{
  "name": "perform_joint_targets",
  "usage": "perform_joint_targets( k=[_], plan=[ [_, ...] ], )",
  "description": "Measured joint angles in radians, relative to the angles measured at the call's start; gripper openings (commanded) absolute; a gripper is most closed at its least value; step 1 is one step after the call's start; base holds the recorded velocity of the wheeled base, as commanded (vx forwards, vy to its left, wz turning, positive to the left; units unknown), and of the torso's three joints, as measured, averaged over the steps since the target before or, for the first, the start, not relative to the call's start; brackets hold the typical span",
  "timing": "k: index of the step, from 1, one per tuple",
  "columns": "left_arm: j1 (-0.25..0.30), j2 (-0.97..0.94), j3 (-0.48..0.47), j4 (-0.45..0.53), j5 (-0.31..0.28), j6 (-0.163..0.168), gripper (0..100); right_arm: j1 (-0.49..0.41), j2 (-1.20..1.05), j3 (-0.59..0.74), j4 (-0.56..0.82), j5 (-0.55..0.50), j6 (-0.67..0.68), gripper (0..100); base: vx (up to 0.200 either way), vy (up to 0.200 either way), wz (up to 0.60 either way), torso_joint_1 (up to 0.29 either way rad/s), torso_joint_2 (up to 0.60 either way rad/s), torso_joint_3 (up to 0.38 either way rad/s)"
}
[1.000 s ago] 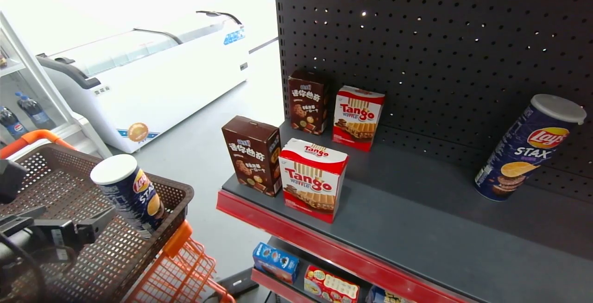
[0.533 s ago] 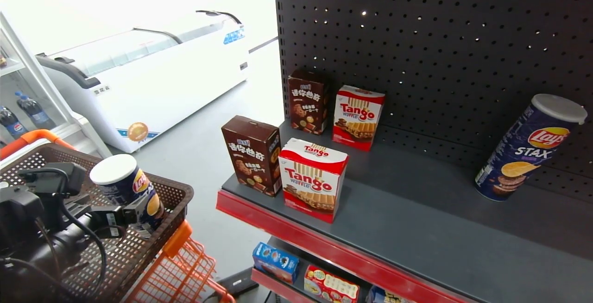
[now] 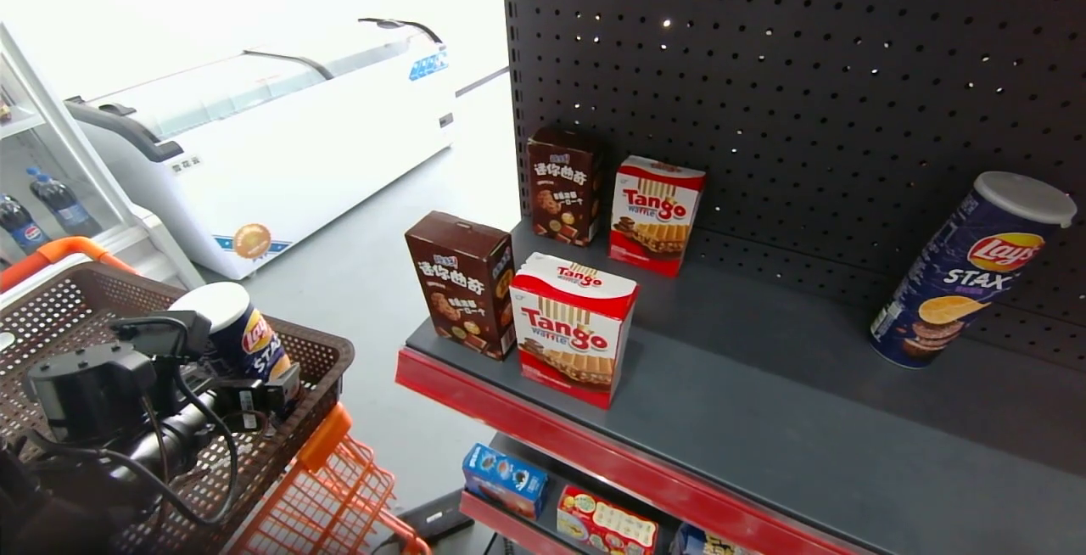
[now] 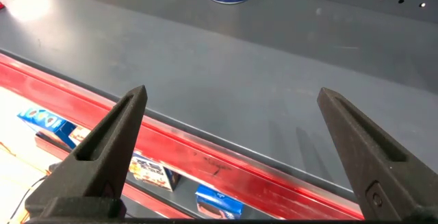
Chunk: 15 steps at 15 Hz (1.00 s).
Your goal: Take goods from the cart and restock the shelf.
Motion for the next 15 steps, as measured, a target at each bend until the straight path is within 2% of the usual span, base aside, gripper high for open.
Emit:
perform_joint_targets(
  k=[6, 7, 13, 15],
  plan=[
    [-0.001, 0.068, -0.116, -0.01, 0.001, -0.001, 100, 0.0, 0.0, 0.0, 0.0, 0.0, 0.0, 100, 0.0, 0.0, 0.0, 0.0, 0.0, 0.0],
    [-0.001, 0.082, -0.129, -0.027, 0.001, -0.001, 0, 0.0, 0.0, 0.0, 0.0, 0.0, 0.0, 100, 0.0, 0.0, 0.0, 0.0, 0.0, 0.0],
    [-0.013, 0.091, -0.212, -0.026, 0.0, -0.002, 0, 0.0, 0.0, 0.0, 0.0, 0.0, 0.0, 100, 0.0, 0.0, 0.0, 0.0, 0.0, 0.0],
    [-0.024, 0.052, -0.264, 0.017, -0.003, -0.002, 0, 0.0, 0.0, 0.0, 0.0, 0.0, 0.0, 100, 0.0, 0.0, 0.0, 0.0, 0.0, 0.0]
  ],
)
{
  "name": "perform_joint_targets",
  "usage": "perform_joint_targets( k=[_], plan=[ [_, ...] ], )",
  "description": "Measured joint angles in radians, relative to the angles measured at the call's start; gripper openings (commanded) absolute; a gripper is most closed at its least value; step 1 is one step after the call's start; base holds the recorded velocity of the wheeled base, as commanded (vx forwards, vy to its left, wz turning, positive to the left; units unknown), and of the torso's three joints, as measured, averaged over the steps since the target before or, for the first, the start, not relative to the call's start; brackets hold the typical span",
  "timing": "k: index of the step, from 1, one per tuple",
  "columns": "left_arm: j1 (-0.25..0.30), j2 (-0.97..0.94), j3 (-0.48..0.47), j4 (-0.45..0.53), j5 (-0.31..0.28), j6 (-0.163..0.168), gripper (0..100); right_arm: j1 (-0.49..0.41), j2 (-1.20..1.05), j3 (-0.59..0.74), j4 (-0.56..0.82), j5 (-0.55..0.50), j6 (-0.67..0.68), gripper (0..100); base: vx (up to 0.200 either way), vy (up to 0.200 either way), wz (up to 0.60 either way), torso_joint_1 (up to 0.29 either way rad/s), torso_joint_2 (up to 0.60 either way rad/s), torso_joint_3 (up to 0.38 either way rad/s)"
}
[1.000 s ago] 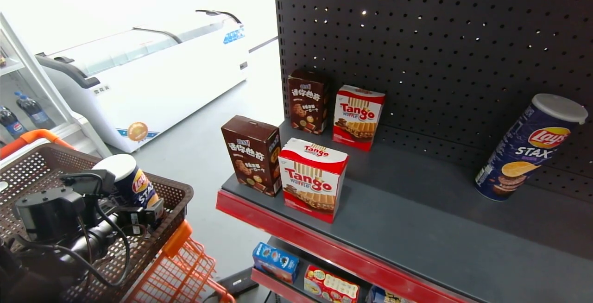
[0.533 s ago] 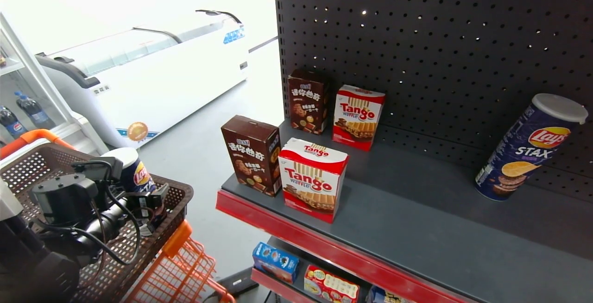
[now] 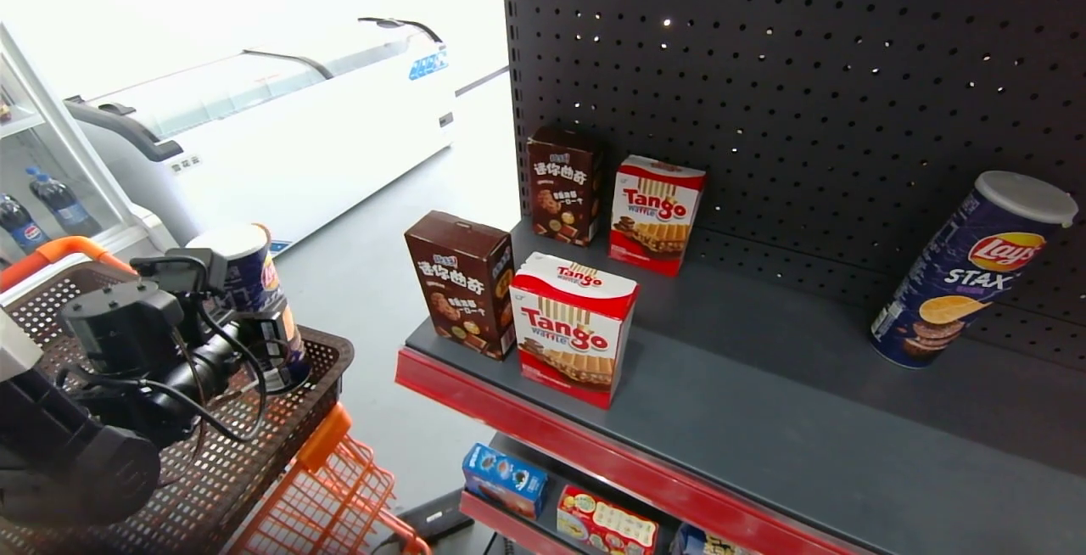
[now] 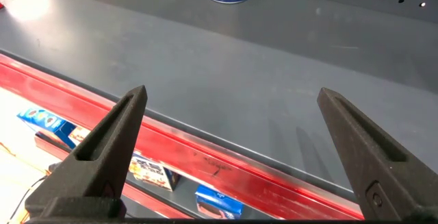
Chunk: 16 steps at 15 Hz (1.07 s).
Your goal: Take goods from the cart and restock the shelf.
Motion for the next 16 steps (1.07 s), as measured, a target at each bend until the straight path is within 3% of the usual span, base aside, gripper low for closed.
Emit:
perform_joint_targets(
  k=[5, 8, 9, 14, 16],
  plan=[
    [-0.021, -0.222, -0.146, 0.42, -0.072, 0.021, 0, 0.0, 0.0, 0.0, 0.0, 0.0, 0.0, 100, 0.0, 0.0, 0.0, 0.0, 0.0, 0.0],
    [-0.064, -0.404, -0.193, 0.675, -0.116, 0.013, 0, 0.0, 0.0, 0.0, 0.0, 0.0, 0.0, 100, 0.0, 0.0, 0.0, 0.0, 0.0, 0.0],
    [-0.088, -0.462, -0.198, 0.719, -0.124, 0.01, 0, 0.0, 0.0, 0.0, 0.0, 0.0, 0.0, 100, 0.0, 0.0, 0.0, 0.0, 0.0, 0.0],
    [-0.2, -0.605, -0.179, 0.699, -0.149, 0.006, 0, 0.0, 0.0, 0.0, 0.0, 0.0, 0.0, 100, 0.0, 0.0, 0.0, 0.0, 0.0, 0.0],
    [-0.221, -0.638, -0.167, 0.707, -0.157, 0.012, 0, 0.0, 0.0, 0.0, 0.0, 0.0, 0.0, 100, 0.0, 0.0, 0.0, 0.0, 0.0, 0.0]
  ],
)
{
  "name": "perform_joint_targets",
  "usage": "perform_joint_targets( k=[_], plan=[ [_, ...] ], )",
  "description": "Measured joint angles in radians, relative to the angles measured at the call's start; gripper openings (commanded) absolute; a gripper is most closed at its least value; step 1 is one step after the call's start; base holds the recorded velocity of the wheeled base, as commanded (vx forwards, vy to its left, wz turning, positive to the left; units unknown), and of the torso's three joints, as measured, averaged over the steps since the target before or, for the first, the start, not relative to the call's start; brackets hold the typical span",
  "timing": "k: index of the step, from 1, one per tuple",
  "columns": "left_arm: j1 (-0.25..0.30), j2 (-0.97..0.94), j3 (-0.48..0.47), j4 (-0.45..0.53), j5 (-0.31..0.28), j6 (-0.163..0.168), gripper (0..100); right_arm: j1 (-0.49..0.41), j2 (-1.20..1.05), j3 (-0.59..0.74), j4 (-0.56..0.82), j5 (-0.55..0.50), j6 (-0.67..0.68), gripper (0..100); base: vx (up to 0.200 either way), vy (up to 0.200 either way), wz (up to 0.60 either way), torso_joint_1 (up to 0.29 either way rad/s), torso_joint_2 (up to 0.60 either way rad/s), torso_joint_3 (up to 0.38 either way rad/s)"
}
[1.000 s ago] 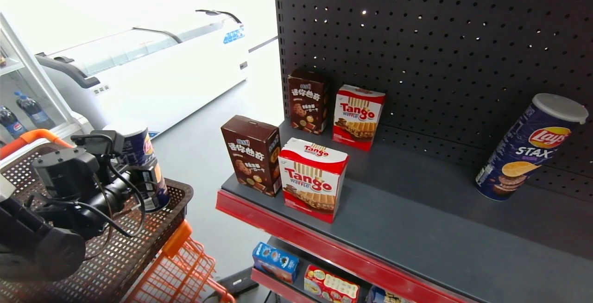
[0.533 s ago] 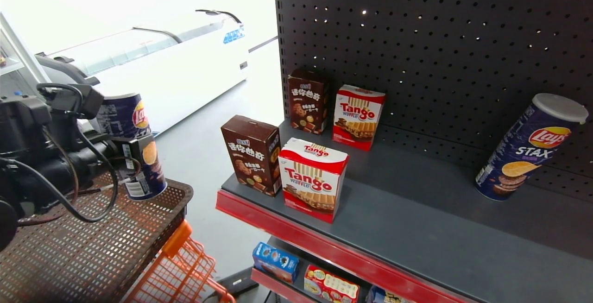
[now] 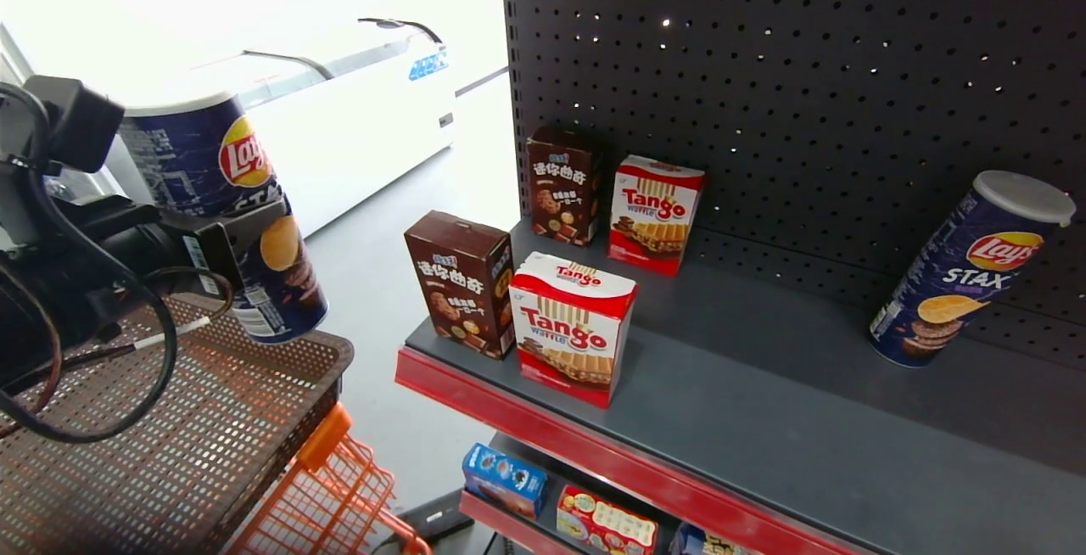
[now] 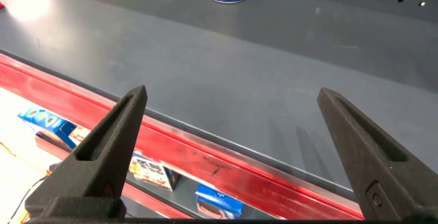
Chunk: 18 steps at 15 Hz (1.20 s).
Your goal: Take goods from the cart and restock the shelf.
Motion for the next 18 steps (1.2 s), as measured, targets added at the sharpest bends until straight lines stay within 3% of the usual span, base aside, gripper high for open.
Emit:
perform_joint_targets(
  k=[6, 10, 15, 18],
  plan=[
    [-0.099, -0.068, 0.034, 0.004, -0.136, 0.005, 0, 0.0, 0.0, 0.0, 0.0, 0.0, 0.0, 100, 0.0, 0.0, 0.0, 0.0, 0.0, 0.0],
    [-0.145, -0.1, 0.071, 0.038, -0.192, -0.004, 0, 0.0, 0.0, 0.0, 0.0, 0.0, 0.0, 100, 0.0, 0.0, 0.0, 0.0, 0.0, 0.0],
    [-0.176, -0.115, 0.072, 0.04, -0.218, -0.012, 0, -0.001, 0.0, 0.0, 0.0, 0.0, 0.0, 100, 0.0, 0.0, 0.0, 0.0, 0.0, 0.0],
    [-0.234, -0.139, 0.098, 0.044, -0.244, -0.02, 0, 0.0, 0.0, 0.0, 0.0, 0.0, 0.0, 100, 0.0, 0.0, 0.0, 0.0, 0.0, 0.0]
  ],
)
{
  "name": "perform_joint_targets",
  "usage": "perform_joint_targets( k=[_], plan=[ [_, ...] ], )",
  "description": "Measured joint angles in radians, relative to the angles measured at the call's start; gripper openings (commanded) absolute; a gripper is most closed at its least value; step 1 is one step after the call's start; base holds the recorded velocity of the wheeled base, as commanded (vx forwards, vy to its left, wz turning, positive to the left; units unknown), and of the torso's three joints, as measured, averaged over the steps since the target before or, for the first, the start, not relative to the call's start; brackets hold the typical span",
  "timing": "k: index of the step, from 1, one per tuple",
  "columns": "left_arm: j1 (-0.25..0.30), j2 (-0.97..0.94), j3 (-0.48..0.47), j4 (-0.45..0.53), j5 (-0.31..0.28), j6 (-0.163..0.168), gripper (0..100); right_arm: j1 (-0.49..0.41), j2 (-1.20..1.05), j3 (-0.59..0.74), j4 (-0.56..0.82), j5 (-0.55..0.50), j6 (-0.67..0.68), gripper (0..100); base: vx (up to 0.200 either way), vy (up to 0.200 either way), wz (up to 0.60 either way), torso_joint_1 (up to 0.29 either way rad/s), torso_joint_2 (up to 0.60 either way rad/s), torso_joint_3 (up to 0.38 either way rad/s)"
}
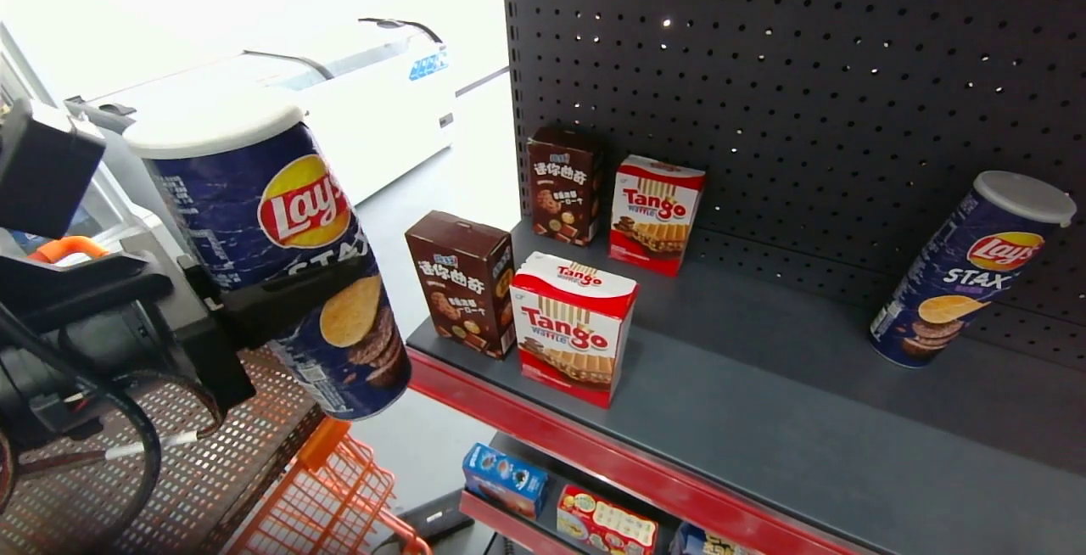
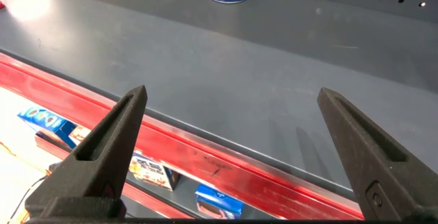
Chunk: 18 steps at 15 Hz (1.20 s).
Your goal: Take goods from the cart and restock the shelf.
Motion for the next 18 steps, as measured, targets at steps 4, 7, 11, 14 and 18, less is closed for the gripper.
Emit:
perform_joint_targets(
  k=[4, 7, 11, 14, 18],
  plan=[
    [-0.025, -0.03, -0.003, 0.103, -0.07, -0.003, 0, 0.001, 0.0, 0.0, 0.0, 0.0, -0.001, 100, 0.0, 0.0, 0.0, 0.0, 0.0, 0.0],
    [-0.034, -0.039, -0.009, 0.111, -0.103, -0.002, 0, 0.0, 0.0, 0.0, 0.0, 0.0, -0.004, 100, 0.0, 0.0, 0.0, 0.0, 0.0, 0.0],
    [-0.038, -0.042, 0.013, 0.111, -0.226, -0.002, 0, 0.0, 0.0, 0.0, 0.0, 0.0, 0.002, 100, 0.0, 0.0, 0.0, 0.0, 0.0, 0.0],
    [-0.074, -0.041, 0.021, 0.101, -0.248, -0.001, 0, 0.001, 0.0, 0.0, 0.0, 0.0, 0.001, 100, 0.0, 0.0, -0.6, -0.006, 0.0, -0.001],
    [-0.113, -0.036, 0.008, 0.092, -0.32, -0.001, 0, 0.0, 0.0, 0.0, 0.0, 0.0, 0.002, 100, 0.0, 0.0, -0.6, 0.005, 0.0, 0.004]
  ],
)
